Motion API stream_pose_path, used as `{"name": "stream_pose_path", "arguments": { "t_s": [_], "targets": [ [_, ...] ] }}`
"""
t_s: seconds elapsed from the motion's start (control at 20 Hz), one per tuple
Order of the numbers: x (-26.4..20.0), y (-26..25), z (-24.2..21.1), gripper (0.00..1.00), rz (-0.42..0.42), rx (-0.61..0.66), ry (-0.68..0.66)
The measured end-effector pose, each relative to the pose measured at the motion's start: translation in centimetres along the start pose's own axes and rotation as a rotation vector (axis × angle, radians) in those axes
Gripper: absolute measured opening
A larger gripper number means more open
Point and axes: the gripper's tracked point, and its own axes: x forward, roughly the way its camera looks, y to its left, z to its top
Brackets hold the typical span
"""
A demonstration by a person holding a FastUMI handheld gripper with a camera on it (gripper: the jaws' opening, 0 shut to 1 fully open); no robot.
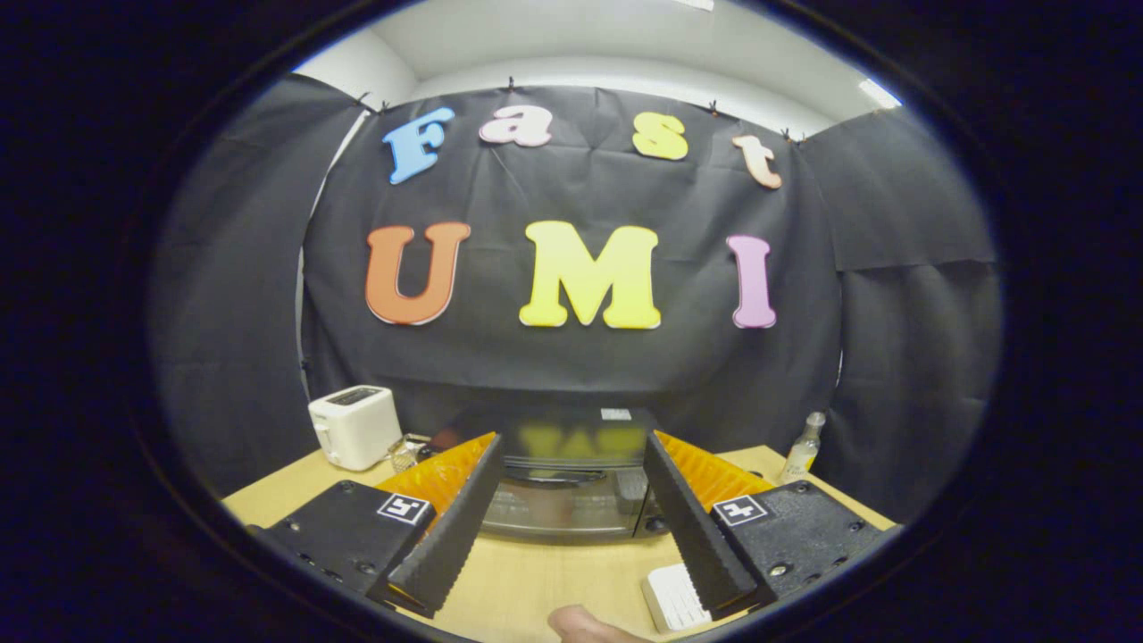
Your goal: Open the toaster oven, put the food inside, and close the toaster oven door.
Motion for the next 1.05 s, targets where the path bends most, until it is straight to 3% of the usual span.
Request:
{"name": "stream_pose_path", "arguments": {
  "t_s": [0.3,0.5,0.8,1.05],
  "targets": [
    [-8.2,-0.6,6.8,1.0,-0.007,-0.011,-0.099],
    [-13.0,-0.9,8.6,1.0,-0.01,-0.014,-0.131],
    [-17.3,-3.3,5.9,1.0,-0.093,0.038,-0.124],
    [-17.6,-4.0,4.8,1.0,-0.084,0.033,-0.118]
  ]
}}
